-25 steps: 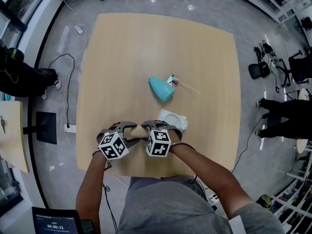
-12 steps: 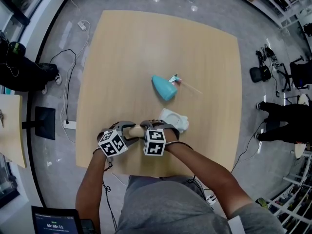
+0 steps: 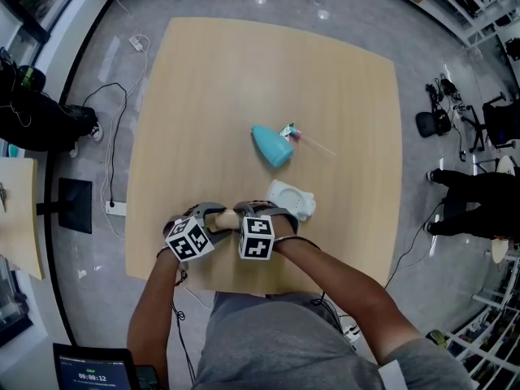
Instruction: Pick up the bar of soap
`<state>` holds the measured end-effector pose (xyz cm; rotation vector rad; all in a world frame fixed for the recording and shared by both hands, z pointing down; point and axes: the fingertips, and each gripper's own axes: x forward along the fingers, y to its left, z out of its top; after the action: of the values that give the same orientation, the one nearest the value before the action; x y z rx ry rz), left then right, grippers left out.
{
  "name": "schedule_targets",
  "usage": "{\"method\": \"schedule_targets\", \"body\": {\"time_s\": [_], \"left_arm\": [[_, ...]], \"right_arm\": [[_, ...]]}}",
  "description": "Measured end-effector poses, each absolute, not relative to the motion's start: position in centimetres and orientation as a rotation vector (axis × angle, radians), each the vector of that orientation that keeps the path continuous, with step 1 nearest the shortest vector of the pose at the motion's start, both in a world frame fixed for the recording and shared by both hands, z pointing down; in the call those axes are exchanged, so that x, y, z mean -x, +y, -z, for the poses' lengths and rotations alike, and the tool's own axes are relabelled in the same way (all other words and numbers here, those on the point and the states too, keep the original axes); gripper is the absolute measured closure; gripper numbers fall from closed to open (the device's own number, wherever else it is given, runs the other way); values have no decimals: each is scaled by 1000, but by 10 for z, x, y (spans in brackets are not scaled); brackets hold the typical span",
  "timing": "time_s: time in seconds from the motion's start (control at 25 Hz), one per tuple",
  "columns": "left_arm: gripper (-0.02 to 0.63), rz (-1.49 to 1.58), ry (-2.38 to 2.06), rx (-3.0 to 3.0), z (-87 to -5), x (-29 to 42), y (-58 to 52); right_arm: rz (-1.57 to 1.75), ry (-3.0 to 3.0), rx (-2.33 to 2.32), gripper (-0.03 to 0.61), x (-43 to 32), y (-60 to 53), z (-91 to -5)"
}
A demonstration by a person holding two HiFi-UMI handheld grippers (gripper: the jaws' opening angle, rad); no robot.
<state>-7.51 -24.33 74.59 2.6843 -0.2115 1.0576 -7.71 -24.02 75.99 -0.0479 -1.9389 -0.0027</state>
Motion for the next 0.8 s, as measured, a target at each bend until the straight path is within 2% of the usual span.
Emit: {"method": "schedule_targets", "body": {"time_s": [0.8], "left_arm": [[364,-973,-268,-2613,-761,80,-231]], "right_arm": [[-21,-1921,63,331,78,-226,-771]]}}
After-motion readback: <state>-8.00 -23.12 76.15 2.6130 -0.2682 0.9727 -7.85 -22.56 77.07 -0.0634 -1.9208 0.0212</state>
